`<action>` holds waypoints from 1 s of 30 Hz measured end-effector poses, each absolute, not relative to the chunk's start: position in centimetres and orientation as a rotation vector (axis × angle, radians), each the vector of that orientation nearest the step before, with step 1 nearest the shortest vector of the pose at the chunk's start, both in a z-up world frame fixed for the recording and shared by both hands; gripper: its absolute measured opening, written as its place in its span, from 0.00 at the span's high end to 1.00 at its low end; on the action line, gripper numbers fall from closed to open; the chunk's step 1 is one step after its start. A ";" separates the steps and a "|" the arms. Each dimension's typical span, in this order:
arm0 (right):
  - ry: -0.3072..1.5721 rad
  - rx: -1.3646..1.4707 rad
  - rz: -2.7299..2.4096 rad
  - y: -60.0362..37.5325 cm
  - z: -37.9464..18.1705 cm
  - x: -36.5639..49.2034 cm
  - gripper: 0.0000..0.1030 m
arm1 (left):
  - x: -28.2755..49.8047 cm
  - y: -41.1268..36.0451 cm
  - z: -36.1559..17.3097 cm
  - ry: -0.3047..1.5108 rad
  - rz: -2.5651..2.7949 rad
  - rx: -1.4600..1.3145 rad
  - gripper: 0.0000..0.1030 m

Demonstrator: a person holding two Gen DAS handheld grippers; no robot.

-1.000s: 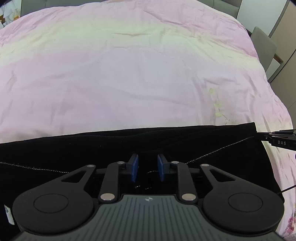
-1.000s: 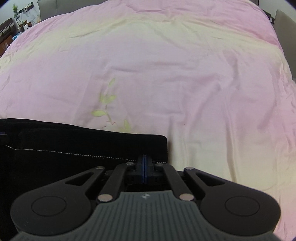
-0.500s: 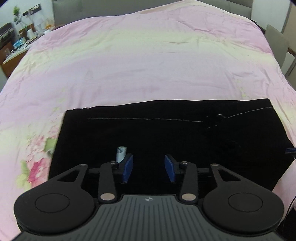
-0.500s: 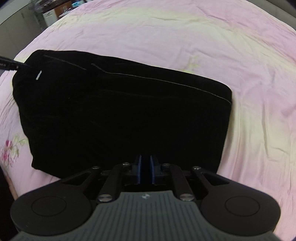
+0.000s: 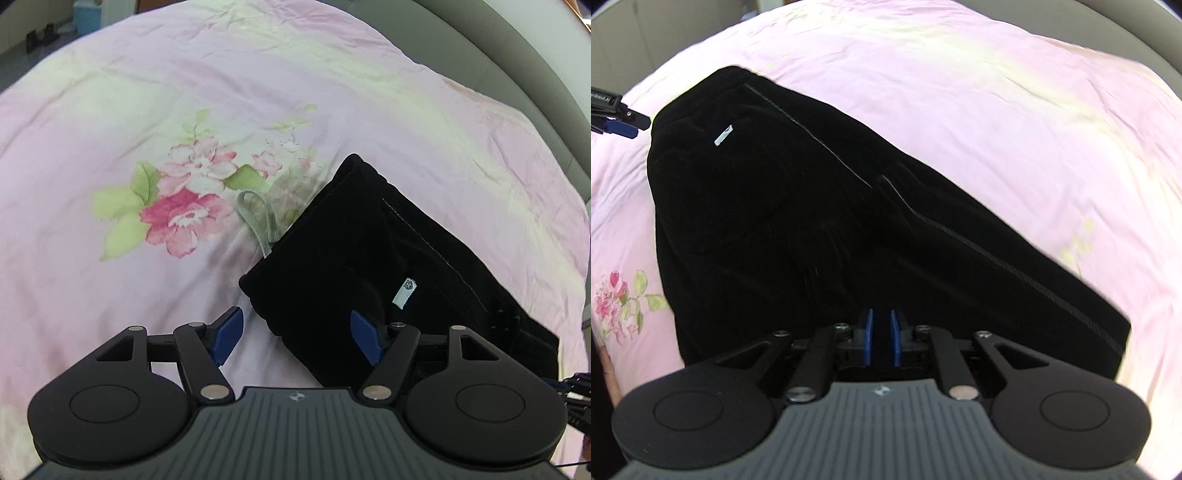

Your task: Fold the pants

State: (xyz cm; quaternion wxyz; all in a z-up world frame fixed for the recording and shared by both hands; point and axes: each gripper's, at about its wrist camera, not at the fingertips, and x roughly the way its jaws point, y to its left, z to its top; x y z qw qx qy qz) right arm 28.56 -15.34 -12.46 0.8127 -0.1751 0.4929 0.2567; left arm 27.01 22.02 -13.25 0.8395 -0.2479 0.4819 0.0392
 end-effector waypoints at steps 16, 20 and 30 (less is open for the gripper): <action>1.229 -0.731 0.660 -6.0 -17.6 33.4 0.96 | 29.5 21.7 -20.1 0.931 0.133 -0.803 0.17; 1.251 -0.728 0.642 -4.9 -17.9 34.3 0.97 | 29.6 21.7 -20.3 0.929 0.141 -0.806 0.28; 1.208 -0.718 0.601 -3.8 -17.3 32.8 0.97 | 27.7 19.5 -14.6 0.773 0.154 -0.744 0.62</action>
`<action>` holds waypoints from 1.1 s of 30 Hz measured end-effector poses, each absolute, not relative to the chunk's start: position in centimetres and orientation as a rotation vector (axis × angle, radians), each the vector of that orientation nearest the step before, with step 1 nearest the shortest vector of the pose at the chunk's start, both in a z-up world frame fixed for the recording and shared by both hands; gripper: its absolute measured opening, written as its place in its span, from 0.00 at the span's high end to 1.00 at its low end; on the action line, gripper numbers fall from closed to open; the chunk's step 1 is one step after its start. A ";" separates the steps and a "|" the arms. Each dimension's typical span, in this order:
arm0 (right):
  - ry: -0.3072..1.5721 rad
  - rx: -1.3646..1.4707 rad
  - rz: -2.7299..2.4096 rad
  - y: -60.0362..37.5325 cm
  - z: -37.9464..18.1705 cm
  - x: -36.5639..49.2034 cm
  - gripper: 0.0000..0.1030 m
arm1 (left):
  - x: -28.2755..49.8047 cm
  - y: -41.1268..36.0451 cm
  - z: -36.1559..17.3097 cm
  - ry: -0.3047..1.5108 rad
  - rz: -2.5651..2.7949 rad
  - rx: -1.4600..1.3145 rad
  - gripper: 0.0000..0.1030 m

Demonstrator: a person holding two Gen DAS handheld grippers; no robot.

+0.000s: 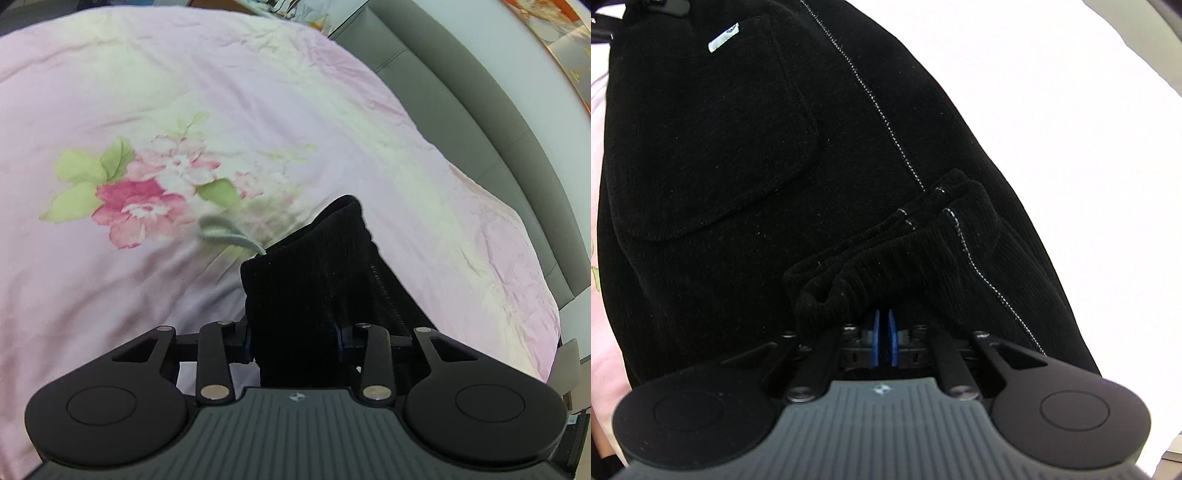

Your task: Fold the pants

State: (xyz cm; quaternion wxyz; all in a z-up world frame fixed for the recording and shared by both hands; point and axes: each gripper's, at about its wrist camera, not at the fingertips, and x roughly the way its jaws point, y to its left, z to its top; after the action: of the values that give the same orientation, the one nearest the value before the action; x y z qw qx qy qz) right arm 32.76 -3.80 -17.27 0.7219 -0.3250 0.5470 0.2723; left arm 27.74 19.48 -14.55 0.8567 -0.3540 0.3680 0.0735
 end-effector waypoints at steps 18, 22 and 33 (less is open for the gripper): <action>1.062 -0.434 0.476 -16.0 -9.6 25.9 0.74 | 27.0 -3.7 -0.6 0.590 -0.134 -0.310 0.68; 1.058 -0.388 0.426 -19.7 -9.5 24.7 0.74 | 26.9 -11.3 -2.2 0.616 -0.210 -0.172 0.68; 1.121 -0.218 0.321 -28.9 -11.3 22.3 0.74 | 26.7 -25.4 -14.0 0.891 -0.344 0.123 0.65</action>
State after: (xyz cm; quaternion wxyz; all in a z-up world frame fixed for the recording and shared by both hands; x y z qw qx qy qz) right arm 22.31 -28.89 -11.32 0.8292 -0.1027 0.5282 0.1511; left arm 26.66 -25.39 -14.03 0.8863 0.0593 0.4285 -0.1653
